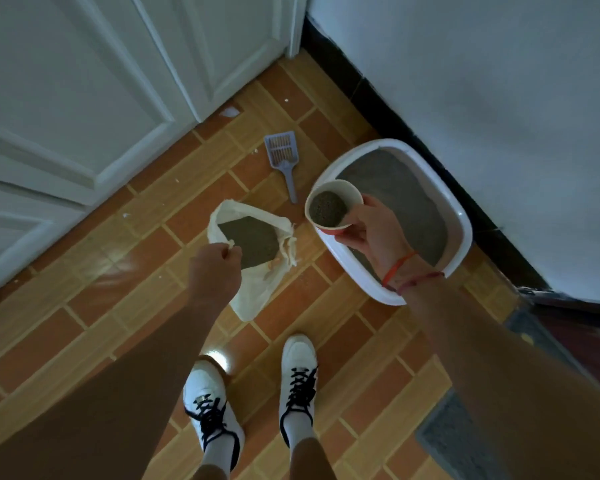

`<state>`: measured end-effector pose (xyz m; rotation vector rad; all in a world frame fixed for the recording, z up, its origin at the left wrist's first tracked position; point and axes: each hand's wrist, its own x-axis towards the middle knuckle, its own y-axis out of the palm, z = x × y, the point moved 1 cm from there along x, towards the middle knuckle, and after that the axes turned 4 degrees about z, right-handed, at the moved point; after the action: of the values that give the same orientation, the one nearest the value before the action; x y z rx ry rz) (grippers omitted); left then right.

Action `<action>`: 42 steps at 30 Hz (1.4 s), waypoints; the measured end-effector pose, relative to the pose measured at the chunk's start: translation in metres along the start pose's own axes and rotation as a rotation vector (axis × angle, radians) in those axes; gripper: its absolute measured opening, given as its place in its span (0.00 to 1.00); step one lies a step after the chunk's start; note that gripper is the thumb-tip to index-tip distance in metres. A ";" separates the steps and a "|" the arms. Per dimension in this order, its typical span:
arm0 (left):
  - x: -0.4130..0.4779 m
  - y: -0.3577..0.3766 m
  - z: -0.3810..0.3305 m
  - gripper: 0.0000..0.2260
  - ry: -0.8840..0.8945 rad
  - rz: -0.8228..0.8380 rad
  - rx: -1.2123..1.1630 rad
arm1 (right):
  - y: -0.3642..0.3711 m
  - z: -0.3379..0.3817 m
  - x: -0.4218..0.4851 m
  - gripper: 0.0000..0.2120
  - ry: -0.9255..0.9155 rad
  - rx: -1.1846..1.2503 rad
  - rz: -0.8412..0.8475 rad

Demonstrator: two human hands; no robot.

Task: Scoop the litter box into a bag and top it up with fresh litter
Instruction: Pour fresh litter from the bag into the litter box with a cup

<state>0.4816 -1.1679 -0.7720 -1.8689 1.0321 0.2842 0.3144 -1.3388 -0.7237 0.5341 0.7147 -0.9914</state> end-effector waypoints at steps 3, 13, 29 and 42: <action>0.001 0.017 -0.006 0.17 0.001 0.003 0.048 | -0.034 -0.013 0.007 0.12 0.054 -0.041 -0.116; 0.005 0.069 -0.032 0.19 0.024 0.037 0.102 | -0.139 -0.066 0.026 0.25 0.201 -0.375 -0.468; 0.023 0.091 -0.022 0.12 0.079 0.048 0.190 | -0.201 -0.095 0.050 0.37 0.314 -0.907 -0.672; 0.019 0.095 -0.028 0.14 0.085 0.033 0.196 | -0.207 -0.082 0.038 0.36 0.276 -1.220 -0.785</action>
<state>0.4152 -1.2193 -0.8279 -1.7004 1.1087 0.1182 0.1206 -1.3974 -0.8233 -0.7564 1.6551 -0.9763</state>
